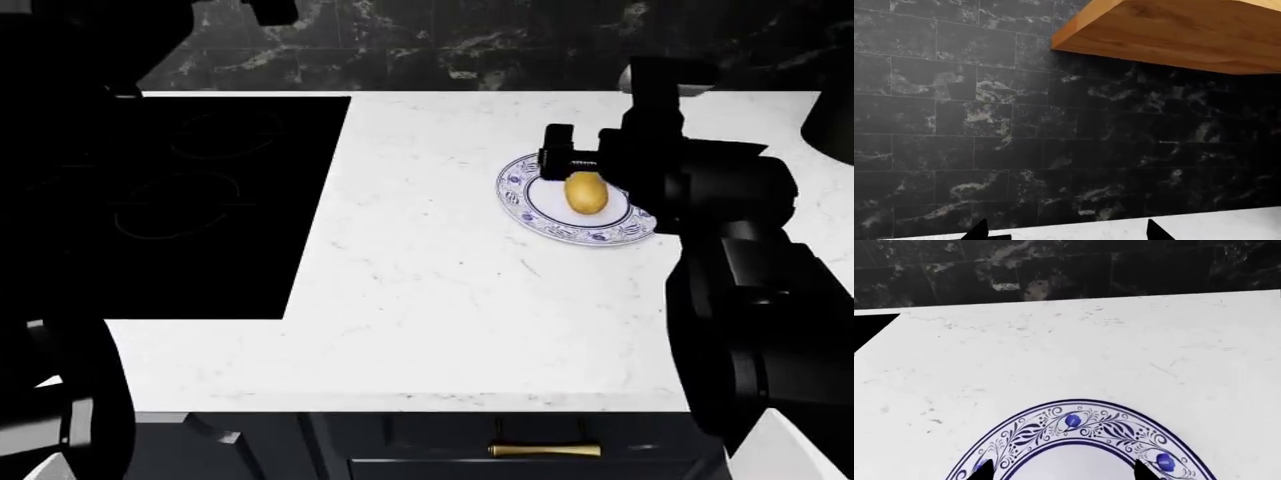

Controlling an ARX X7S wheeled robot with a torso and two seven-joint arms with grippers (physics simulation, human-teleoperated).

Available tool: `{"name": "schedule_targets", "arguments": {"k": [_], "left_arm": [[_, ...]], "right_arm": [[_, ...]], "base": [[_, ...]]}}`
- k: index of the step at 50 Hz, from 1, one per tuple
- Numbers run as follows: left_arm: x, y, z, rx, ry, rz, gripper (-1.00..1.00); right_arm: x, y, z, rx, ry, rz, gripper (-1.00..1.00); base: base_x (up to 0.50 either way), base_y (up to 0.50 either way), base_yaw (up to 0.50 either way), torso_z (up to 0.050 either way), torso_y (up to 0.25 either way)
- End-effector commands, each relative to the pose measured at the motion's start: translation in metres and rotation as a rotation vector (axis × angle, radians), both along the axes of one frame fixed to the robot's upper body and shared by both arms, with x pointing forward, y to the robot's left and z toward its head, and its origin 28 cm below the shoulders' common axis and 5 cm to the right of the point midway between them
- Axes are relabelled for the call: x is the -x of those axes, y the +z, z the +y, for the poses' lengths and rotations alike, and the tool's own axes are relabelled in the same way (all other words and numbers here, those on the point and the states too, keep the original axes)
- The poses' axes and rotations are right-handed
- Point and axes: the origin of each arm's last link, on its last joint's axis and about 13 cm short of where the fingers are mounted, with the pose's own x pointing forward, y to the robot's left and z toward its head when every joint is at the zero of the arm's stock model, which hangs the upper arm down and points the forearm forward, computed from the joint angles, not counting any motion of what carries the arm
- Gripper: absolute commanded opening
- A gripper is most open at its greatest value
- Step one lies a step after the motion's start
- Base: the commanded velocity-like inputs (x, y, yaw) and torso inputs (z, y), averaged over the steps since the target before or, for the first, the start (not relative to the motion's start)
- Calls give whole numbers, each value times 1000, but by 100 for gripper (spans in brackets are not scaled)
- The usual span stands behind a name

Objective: Place the potato on the top rack of the oven.

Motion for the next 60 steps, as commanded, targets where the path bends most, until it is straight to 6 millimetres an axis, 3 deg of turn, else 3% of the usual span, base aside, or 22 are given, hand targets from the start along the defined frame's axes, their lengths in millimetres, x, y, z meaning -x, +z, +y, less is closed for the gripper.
{"name": "schedule_targets", "arguments": {"k": [1,26,27,39,48,60], "left_arm": [[-1,-2,-1,11,-13,16,100],[-4,-12,-2,31,-22,37,100],[-3,-12,-2,31,-23,36,100],[-5,-12,-1,38,-27,34,100],[-5,-10,-2,40,-26,31,100],[-6,-9,-2,47,-19,24,100]], "right_arm": [[3,-15,1,12,10,71,100],[6,-33,-5,48,25,100,100],[5,-34,-5,52,26,96,-100],[4,-30,-6,66,28,71,-100],[1,1,-6,52,34,-36,-100],[23,32,0,0,52,-194,-100]], "base": [[0,0,0,0,0],[0,0,0,0,0],[0,0,0,0,0],[0,0,0,0,0],[0,0,0,0,0],[0,0,0,0,0]]}}
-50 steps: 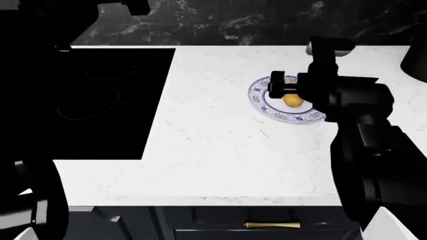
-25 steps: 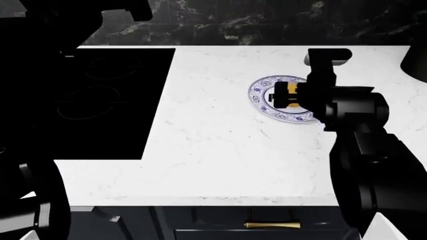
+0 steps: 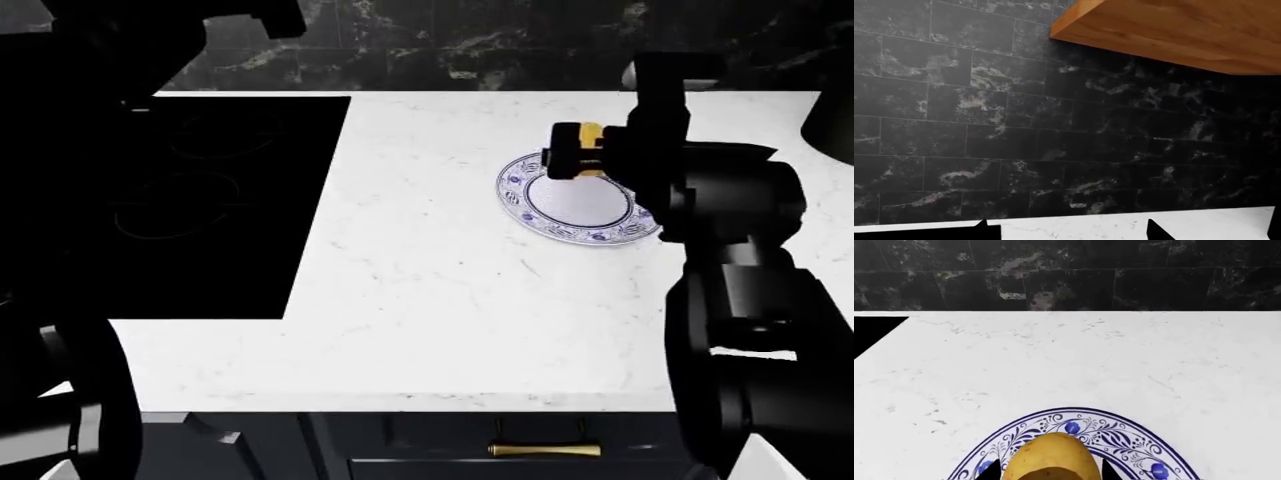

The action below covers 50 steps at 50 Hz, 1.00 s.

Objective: Place the potato on the top rack of the oven.

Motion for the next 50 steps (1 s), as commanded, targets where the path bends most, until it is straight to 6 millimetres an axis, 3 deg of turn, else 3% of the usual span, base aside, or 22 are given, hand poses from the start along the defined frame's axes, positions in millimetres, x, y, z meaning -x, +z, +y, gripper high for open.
{"name": "schedule_targets", "arguments": {"k": [1,7,16,42,50], "left_arm": [[-2,1,-1,4,5,-6,100],[-6,0,-2,4,1,-9,100],[-5,1,-2,6,-7,-16,100],[-5,-1,-3,11,-5,-13,100],[-6,-1,-5,38,-9,-22,100]], "right_arm": [[21,33,6,-44,38,-167,-100],[42,53,9,-56,38,-295,-100],[62,63,10,-60,16,-364,-100],[88,67,21,12,13,-506,-100],[105,71,33,-63,39,-605,-100]], "base": [[0,0,0,0,10],[0,0,0,0,0],[-68,307,0,0,0],[-411,203,38,0,0],[-356,1,-447,0,0]]}}
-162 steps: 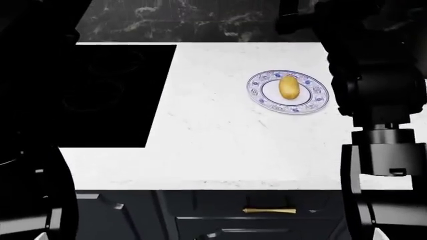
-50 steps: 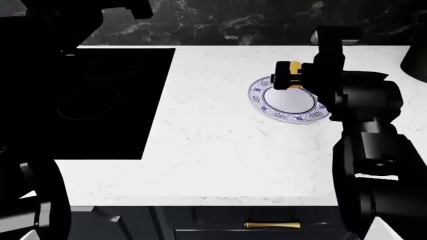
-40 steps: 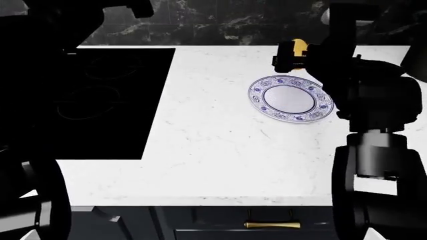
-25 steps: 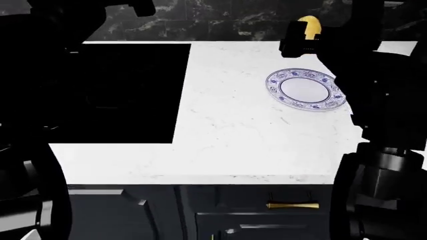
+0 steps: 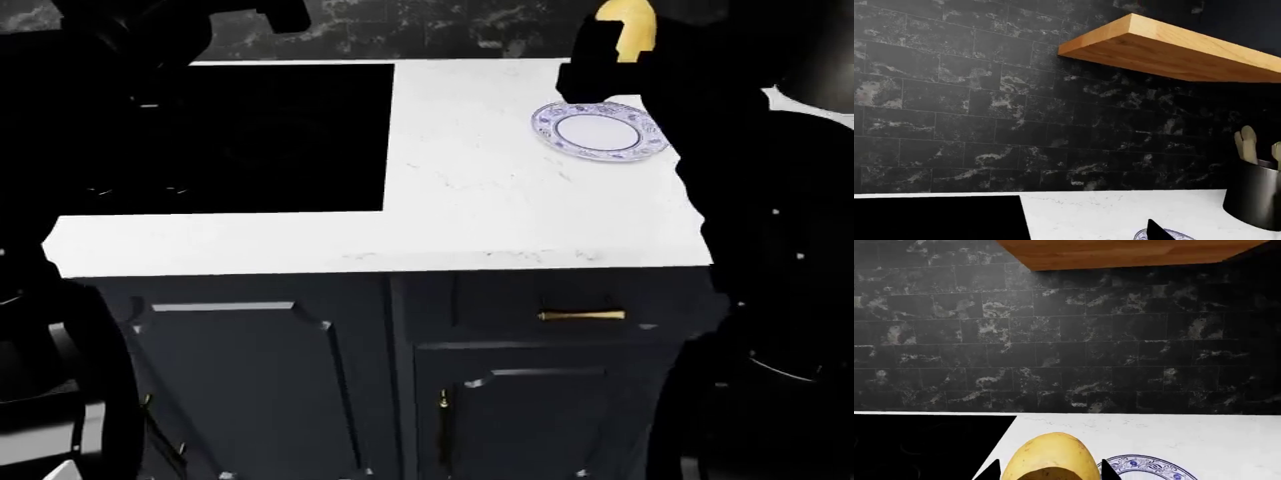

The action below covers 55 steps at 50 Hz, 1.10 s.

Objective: Place the potato on the top rack of the oven.

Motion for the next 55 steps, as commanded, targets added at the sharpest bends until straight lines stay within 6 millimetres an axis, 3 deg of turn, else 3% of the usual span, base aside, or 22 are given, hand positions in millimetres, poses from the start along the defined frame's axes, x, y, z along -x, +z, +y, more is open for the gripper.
{"name": "schedule_targets", "arguments": {"k": [1,7,20,34,55], "left_arm": [[-1,0,-2,45,-4,-16,100],[-2,-9,-1,149,-1,-49,100],[20,-21,-1,312,-72,-258,100],[43,-13,-11,452,-234,-475,100],[36,-21,-14,504,-268,-472,100]], "right_arm": [[22,7,12,-24,23,-142,-100],[35,6,20,-2,28,-220,-100],[64,10,20,-43,50,-355,-100],[73,13,22,-144,89,-510,-100],[79,4,30,-213,207,-554,-100]], "base": [[-250,8,-500,0,0],[-255,14,-500,0,0],[-252,29,-500,0,0],[-248,50,-500,0,0],[-284,90,-484,0,0]]}}
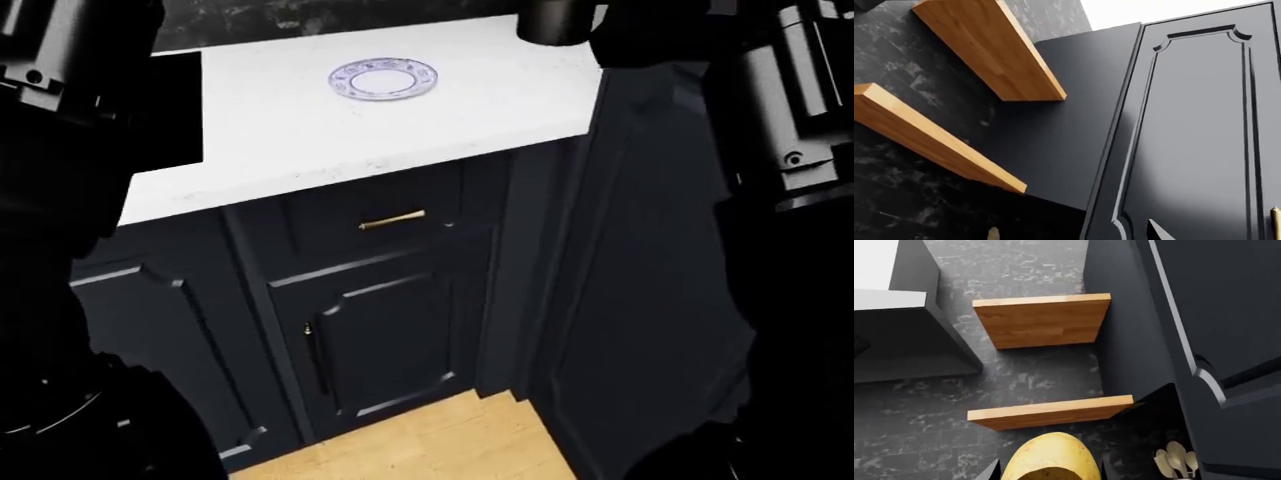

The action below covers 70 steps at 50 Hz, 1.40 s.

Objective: Place the potato on the top rack of the oven.

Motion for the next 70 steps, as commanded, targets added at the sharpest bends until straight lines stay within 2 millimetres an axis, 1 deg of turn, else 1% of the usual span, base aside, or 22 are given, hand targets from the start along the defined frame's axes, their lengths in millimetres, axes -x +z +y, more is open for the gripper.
{"name": "schedule_targets", "arguments": {"k": [1,18,25,30,39,52,59,65,70], "left_arm": [[-1,-3,1,30,-14,-13,100],[-4,-3,0,37,-10,-7,100],[-8,-2,-3,38,-26,-9,100],[-10,-2,-3,38,-32,-8,100],[-8,-1,-3,42,-35,-13,100],[-6,-4,-4,54,-35,-9,100],[-4,-6,-1,81,-37,-17,100],[-5,-4,-1,80,-35,-21,100],[-10,-5,-5,73,-40,-11,100]], "right_arm": [[3,-5,7,-5,60,-40,-100],[1,-10,6,-4,72,-46,-100],[0,-8,6,-12,80,-58,-100],[-2,-5,5,-46,85,-89,-100],[-3,-5,8,-84,97,-116,-100],[-6,-9,9,-128,118,-116,-100],[-20,-7,12,-121,64,-74,-100],[-23,-8,12,-126,56,-70,-100],[-25,-9,10,-140,70,-75,-100]], "base": [[-393,153,-395,0,0],[-457,195,-278,0,0],[-450,216,-340,0,0],[-388,199,-407,0,0],[-304,171,-474,0,0],[-141,91,-500,0,0],[-95,71,-500,0,0],[-83,67,-500,0,0],[-58,50,-500,0,0]]}}
